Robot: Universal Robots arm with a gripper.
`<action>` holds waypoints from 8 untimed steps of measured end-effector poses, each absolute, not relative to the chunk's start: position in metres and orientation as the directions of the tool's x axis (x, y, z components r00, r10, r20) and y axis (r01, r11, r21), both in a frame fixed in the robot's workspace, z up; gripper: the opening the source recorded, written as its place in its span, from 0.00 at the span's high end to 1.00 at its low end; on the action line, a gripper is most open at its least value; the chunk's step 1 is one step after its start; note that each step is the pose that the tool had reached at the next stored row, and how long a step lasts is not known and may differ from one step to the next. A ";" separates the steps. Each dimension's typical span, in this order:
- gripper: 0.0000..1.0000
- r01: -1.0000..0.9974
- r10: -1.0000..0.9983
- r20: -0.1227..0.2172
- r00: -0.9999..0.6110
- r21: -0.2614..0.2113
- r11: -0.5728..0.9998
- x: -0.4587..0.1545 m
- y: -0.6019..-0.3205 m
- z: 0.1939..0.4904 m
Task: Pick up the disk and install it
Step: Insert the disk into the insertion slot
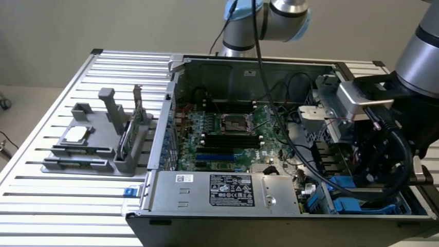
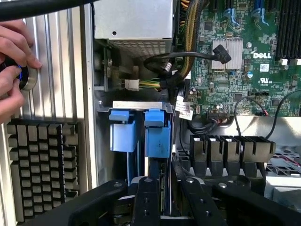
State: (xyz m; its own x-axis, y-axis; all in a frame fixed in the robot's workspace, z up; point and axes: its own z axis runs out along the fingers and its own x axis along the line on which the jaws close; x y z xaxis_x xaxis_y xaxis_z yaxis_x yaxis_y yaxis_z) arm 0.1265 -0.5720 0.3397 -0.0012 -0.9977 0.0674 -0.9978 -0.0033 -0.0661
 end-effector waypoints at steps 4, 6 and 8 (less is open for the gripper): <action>0.75 -0.998 -0.998 0.070 -0.001 -0.060 -0.003 0.129 -0.572 0.335; 0.75 -0.998 -0.997 0.071 0.000 -0.056 -0.004 0.130 -0.572 0.333; 0.75 -0.999 -0.997 0.073 0.000 -0.051 -0.004 0.130 -0.572 0.331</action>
State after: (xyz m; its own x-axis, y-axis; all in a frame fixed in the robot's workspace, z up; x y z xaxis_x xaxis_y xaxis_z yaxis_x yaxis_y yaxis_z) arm 0.1303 -0.5720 0.3312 -0.0001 -0.9973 0.0731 -0.9987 -0.0037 -0.0512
